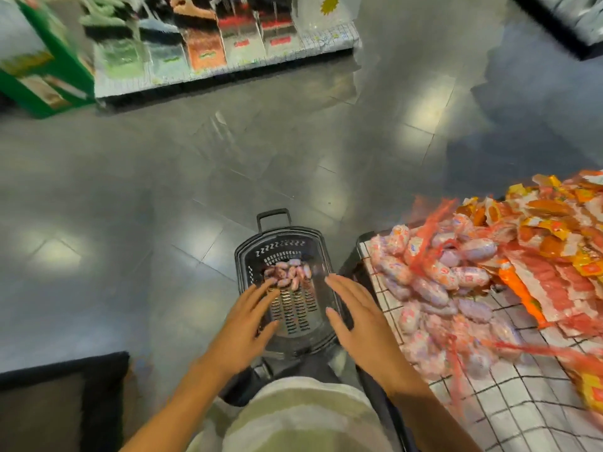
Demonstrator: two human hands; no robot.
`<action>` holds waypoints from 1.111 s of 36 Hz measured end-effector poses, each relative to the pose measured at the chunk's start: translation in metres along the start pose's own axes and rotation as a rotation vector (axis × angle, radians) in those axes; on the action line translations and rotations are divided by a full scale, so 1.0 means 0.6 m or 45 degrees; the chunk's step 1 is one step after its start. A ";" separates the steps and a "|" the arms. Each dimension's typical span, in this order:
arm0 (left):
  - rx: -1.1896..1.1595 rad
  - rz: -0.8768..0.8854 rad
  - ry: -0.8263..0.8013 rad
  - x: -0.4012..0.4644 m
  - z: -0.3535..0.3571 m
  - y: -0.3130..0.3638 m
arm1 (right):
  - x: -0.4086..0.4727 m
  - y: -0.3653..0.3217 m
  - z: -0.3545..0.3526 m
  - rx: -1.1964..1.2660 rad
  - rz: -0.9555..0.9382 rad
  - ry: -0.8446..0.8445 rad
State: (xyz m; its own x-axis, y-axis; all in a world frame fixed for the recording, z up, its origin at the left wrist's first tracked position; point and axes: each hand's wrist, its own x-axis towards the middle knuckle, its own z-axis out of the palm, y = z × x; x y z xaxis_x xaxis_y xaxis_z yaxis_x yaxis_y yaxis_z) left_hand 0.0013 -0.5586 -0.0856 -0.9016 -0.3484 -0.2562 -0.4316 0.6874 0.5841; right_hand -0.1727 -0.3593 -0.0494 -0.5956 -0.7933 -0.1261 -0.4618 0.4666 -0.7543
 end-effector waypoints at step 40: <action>-0.271 -0.635 -0.528 0.189 0.448 -0.477 | 0.227 0.449 0.556 -0.195 0.804 -0.897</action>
State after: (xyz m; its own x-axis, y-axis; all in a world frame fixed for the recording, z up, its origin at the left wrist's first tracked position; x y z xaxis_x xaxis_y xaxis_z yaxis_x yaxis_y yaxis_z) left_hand 0.0152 -0.6233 -0.4889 -0.5503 -0.2888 -0.7834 -0.8220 0.3524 0.4474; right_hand -0.1592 -0.4718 -0.4848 -0.2552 -0.4076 -0.8767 -0.3015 0.8951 -0.3284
